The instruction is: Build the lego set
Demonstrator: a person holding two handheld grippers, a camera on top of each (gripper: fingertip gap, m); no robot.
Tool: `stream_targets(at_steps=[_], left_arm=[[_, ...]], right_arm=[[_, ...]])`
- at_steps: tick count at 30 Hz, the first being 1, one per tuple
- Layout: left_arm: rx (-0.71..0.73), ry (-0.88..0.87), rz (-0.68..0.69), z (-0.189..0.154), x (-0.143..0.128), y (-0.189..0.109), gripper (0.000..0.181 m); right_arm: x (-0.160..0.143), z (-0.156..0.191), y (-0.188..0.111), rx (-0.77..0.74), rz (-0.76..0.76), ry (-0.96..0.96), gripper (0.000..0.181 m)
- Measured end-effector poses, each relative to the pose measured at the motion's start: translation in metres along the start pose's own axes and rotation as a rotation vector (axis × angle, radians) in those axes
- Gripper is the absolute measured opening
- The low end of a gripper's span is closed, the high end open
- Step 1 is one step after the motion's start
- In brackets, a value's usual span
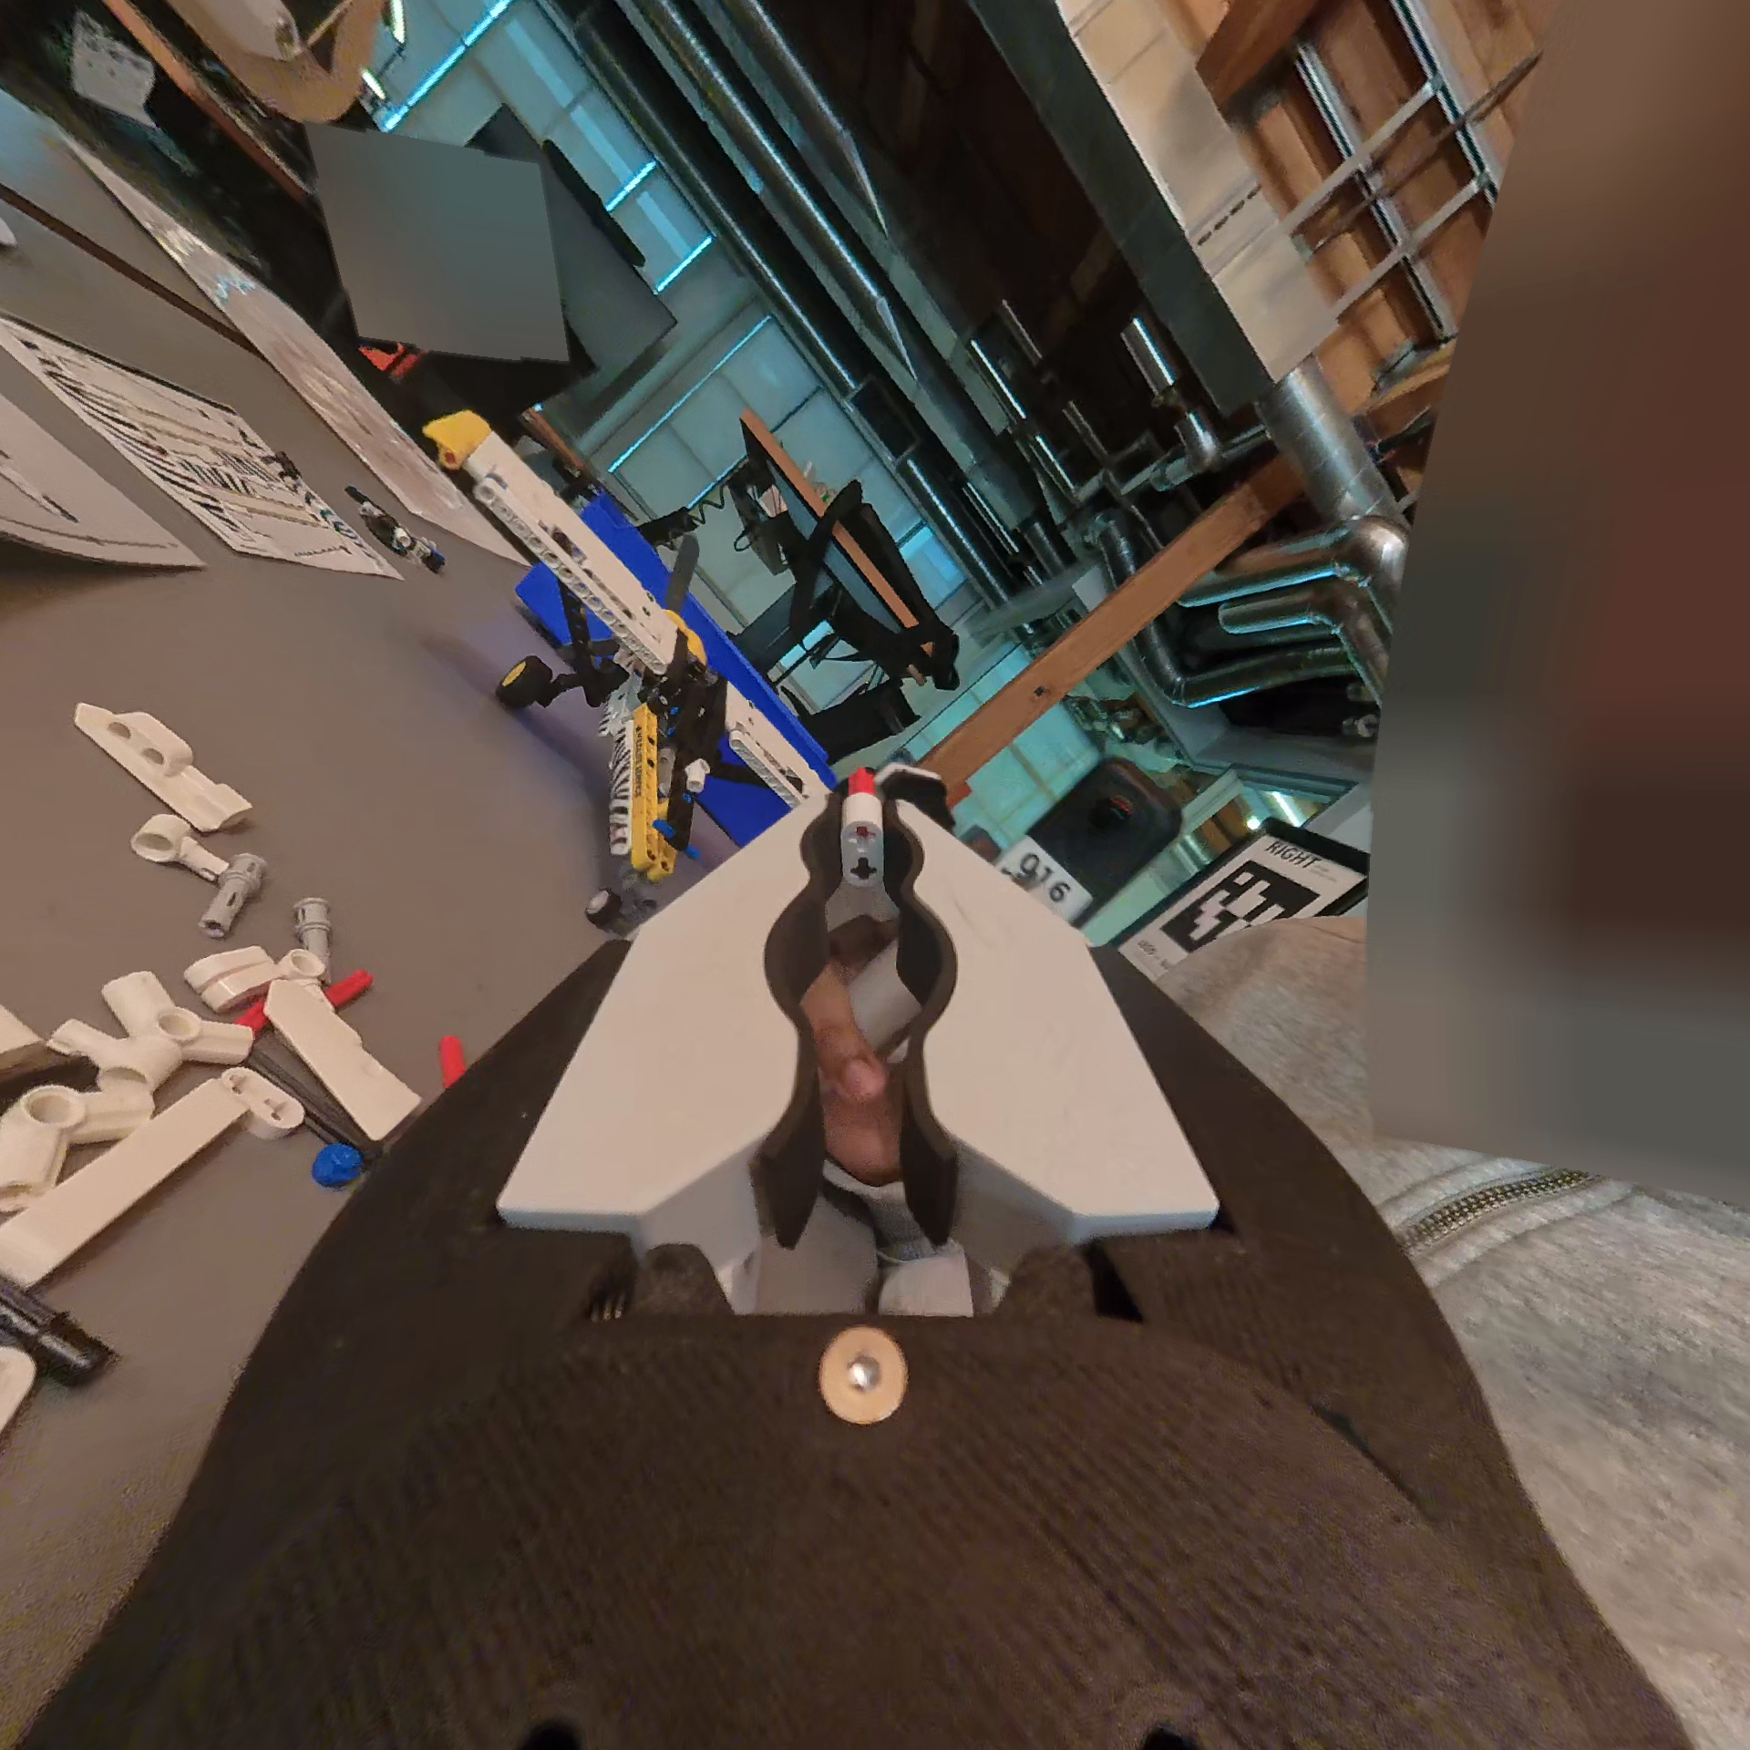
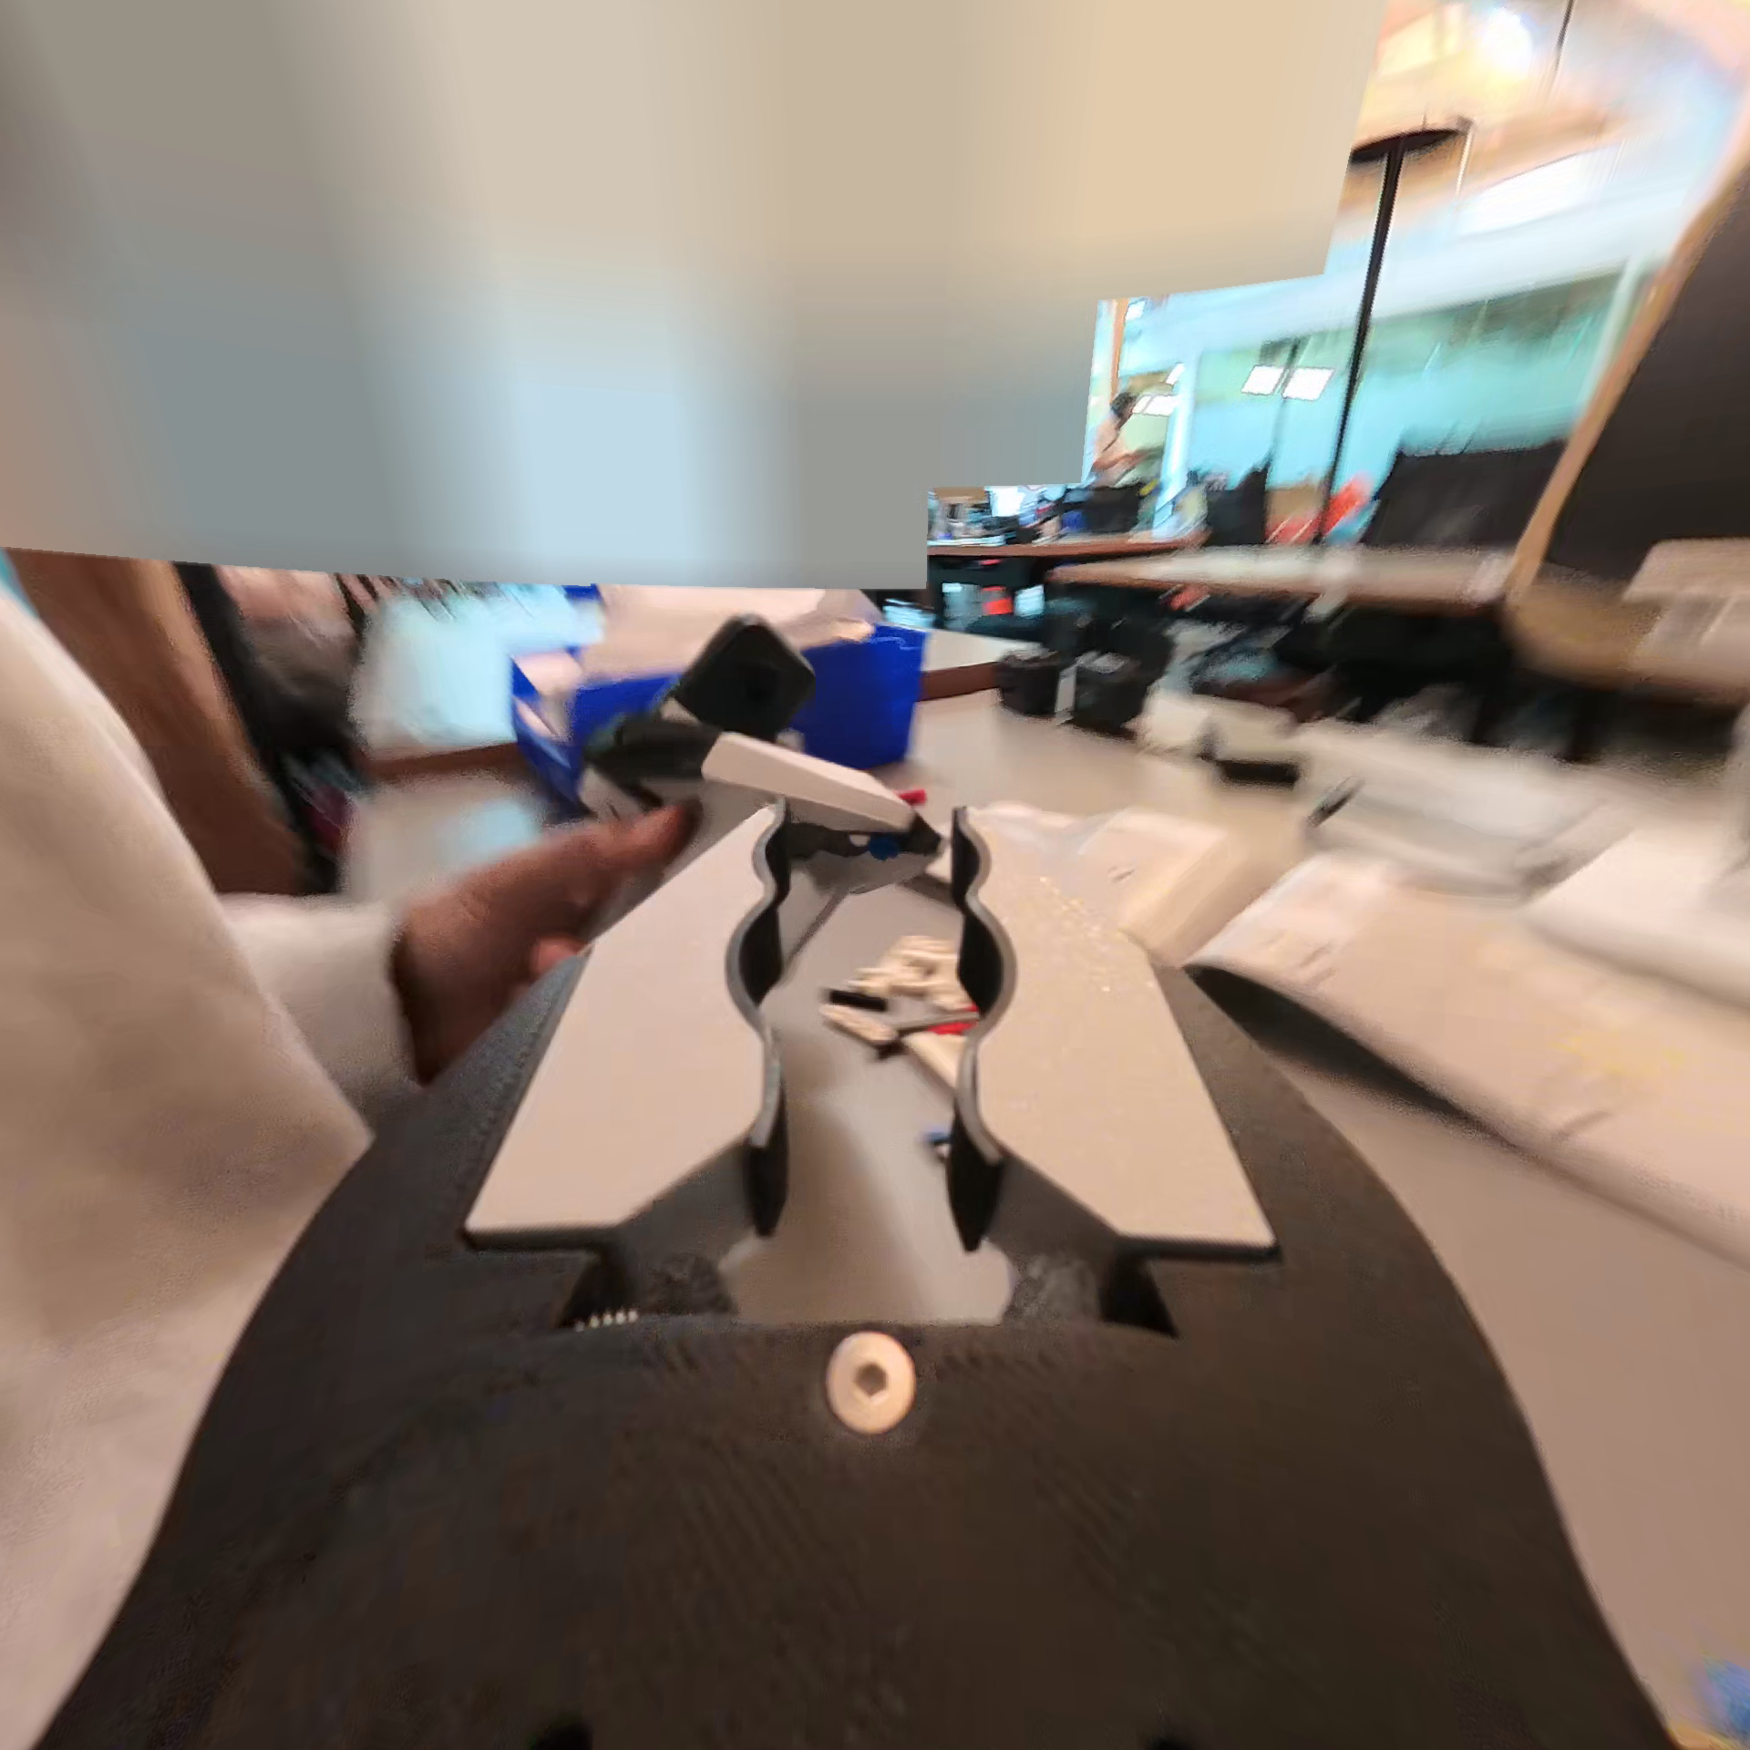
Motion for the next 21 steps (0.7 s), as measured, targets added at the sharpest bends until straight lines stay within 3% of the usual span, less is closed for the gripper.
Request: stream_targets(at_steps=[4, 7, 15, 21], left_arm=[[-0.022, -0.072, 0.029, 0.003, -0.005, 0.001, 0.005], [-0.032, -0.1, 0.06, 0.003, -0.01, 0.003, 0.006], [-0.008, -0.094, 0.075, 0.007, -0.012, 0.003, 0.006], [-0.061, -0.121, 0.167, 0.0, -0.027, 0.011, 0.005]], right_arm=[[-0.005, 0.004, 0.003, -0.108, 0.078, -0.451, 0.034], [-0.009, 0.007, 0.002, -0.15, 0.074, -0.634, 0.024], [-0.018, -0.002, -0.003, -0.109, 0.13, -0.604, 0.022], [-0.023, 0.003, -0.006, -0.042, 0.135, -0.611, 0.021]])
Point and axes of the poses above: each gripper's, where its closed fingertips meet, y out along the fingers, x out of its top, z = x × y across the jaws, the point moved 2 cm from there along -y, back along the fingers, and after that the axes turned 2 degrees about -y, right-handed, at the moved point
